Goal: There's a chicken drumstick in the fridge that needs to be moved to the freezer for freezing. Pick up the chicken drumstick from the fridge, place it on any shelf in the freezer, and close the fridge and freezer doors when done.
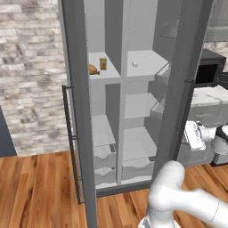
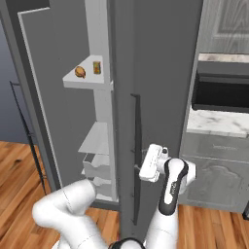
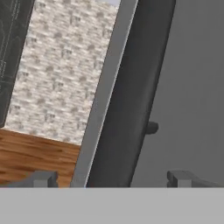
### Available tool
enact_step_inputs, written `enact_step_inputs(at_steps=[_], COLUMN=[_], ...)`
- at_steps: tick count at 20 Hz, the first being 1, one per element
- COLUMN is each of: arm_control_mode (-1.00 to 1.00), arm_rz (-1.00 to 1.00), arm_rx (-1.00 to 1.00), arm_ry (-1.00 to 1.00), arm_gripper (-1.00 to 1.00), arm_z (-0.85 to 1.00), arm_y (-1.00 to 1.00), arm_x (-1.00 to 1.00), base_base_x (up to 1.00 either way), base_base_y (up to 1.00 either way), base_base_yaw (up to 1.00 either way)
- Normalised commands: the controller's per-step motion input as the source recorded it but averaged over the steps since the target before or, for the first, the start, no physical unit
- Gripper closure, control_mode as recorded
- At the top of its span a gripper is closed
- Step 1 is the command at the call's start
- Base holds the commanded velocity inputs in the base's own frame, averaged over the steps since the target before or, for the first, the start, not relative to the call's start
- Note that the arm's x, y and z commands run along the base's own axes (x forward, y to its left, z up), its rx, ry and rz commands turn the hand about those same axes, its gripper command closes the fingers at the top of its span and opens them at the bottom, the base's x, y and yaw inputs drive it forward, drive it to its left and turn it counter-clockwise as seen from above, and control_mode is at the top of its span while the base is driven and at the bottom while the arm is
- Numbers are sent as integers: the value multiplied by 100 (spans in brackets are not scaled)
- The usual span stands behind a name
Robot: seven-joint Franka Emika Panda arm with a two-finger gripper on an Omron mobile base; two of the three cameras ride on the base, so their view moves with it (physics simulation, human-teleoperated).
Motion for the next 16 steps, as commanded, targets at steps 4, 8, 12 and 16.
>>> enact_step_inputs(at_steps=[4, 8, 12, 16], arm_control_mode=[-100, -100, -100, -100], arm_rz=[-15, -13, -12, -18], arm_rx=[0, 0, 0, 0], arm_ry=[-1, 0, 0, 1], arm_gripper=[-100, -100, -100, -100], arm_z=[0, 0, 0, 2], arm_y=[48, 10, 0, 13], arm_x=[3, 11, 19, 31], base_base_x=[0, 0, 0, 0], base_base_y=[0, 0, 0, 0], base_base_yaw=[0, 0, 0, 0])
